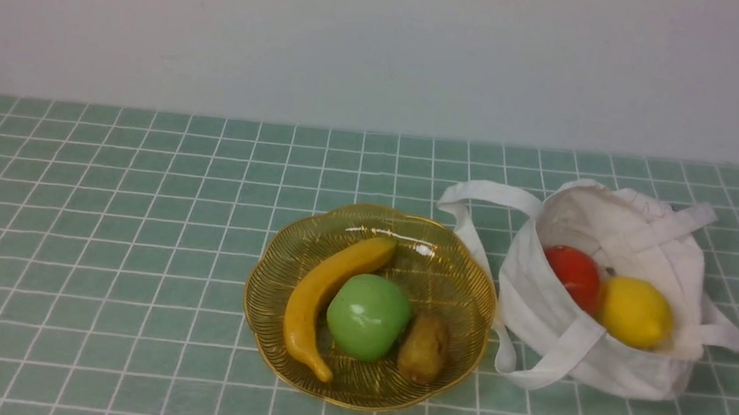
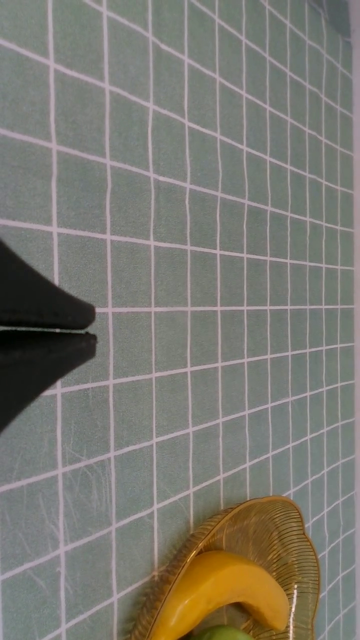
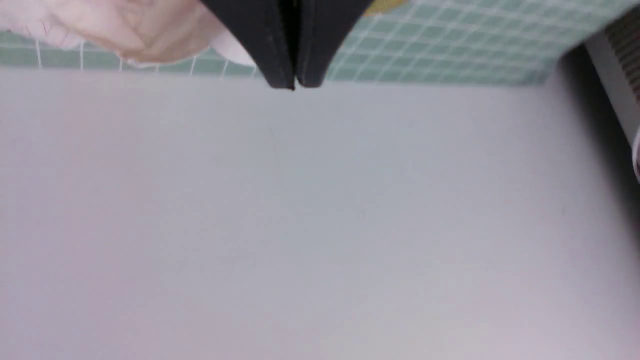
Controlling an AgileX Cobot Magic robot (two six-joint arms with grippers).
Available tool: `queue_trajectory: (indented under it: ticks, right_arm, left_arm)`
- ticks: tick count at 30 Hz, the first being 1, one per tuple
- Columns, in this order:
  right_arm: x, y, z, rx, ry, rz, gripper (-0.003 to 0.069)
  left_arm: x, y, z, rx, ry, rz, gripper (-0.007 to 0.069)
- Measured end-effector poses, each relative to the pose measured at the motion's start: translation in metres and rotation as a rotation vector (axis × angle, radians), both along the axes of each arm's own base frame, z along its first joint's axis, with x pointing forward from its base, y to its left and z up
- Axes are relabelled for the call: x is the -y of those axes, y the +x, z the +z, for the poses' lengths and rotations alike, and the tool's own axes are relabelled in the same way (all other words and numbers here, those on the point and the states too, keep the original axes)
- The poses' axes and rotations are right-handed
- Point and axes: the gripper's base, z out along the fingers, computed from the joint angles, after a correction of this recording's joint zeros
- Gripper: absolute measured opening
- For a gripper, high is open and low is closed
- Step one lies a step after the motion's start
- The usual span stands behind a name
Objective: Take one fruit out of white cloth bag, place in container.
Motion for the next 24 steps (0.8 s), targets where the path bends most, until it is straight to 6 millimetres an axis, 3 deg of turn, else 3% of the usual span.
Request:
queue_trajectory:
  ticks: [6, 24]
  right_arm:
    - [0.008, -0.018, -0.001, 0.129, 0.002, -0.015, -0.0014]
    - [0.008, -0.018, -0.002, 0.127, -0.018, -0.015, -0.0014]
  left_arm:
    - [0.0, 0.0, 0.0, 0.0, 0.0, 0.0, -0.0008]
    - [0.0, 0.0, 0.0, 0.0, 0.0, 0.0, -0.0008]
